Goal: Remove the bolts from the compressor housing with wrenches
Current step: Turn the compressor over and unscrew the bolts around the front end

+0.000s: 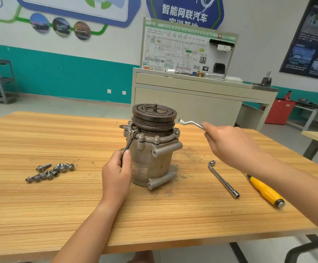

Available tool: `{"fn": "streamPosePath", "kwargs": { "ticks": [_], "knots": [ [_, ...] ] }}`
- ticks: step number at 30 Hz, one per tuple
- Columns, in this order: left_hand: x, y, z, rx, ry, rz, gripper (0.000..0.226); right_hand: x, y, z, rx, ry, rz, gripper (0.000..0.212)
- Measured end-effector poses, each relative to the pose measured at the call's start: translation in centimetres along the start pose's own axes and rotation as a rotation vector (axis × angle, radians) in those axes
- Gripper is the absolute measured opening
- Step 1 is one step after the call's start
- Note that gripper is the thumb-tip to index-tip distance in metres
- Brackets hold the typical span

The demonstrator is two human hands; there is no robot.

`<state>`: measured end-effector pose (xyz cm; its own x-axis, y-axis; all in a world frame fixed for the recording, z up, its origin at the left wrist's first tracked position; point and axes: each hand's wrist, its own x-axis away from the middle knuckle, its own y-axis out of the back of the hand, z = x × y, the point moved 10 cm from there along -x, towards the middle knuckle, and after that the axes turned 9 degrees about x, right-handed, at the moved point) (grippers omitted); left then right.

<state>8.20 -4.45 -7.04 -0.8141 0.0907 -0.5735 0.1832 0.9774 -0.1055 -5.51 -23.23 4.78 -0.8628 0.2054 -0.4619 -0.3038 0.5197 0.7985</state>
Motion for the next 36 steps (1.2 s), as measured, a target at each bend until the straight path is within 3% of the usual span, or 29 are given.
{"fn": "streamPosePath", "kwargs": {
  "ticks": [4,9,11,18,24,27,31,36],
  "knots": [
    [0.0,0.0,0.1,0.011,0.005,-0.001,0.040,0.1,0.2,1.8,0.178,0.019,0.116,0.050],
    [0.0,0.1,0.0,0.012,0.010,-0.007,0.040,-0.2,0.7,4.2,0.358,0.062,0.218,0.045],
    [0.0,0.1,0.0,0.014,0.012,-0.007,0.040,-0.2,0.3,5.3,0.383,0.074,0.250,0.053],
    [0.0,-0.1,0.0,0.018,-0.001,-0.004,0.042,0.2,-0.8,3.6,0.453,0.171,0.169,0.065],
    [0.0,0.0,-0.1,0.009,-0.018,-0.007,0.042,-3.2,-2.6,0.6,0.434,0.261,0.073,0.042],
    [0.0,0.0,-0.1,0.018,-0.020,0.002,0.042,-5.0,-3.2,0.4,0.272,0.230,-0.084,0.031],
    [-0.1,0.0,0.2,-0.003,-0.028,-0.012,0.041,-6.5,-2.0,1.9,0.046,0.204,-0.492,0.021],
    [-0.2,0.2,0.4,-0.033,-0.038,-0.018,0.039,-7.3,-2.1,3.8,-0.169,0.217,-0.576,0.019]
  ]
}}
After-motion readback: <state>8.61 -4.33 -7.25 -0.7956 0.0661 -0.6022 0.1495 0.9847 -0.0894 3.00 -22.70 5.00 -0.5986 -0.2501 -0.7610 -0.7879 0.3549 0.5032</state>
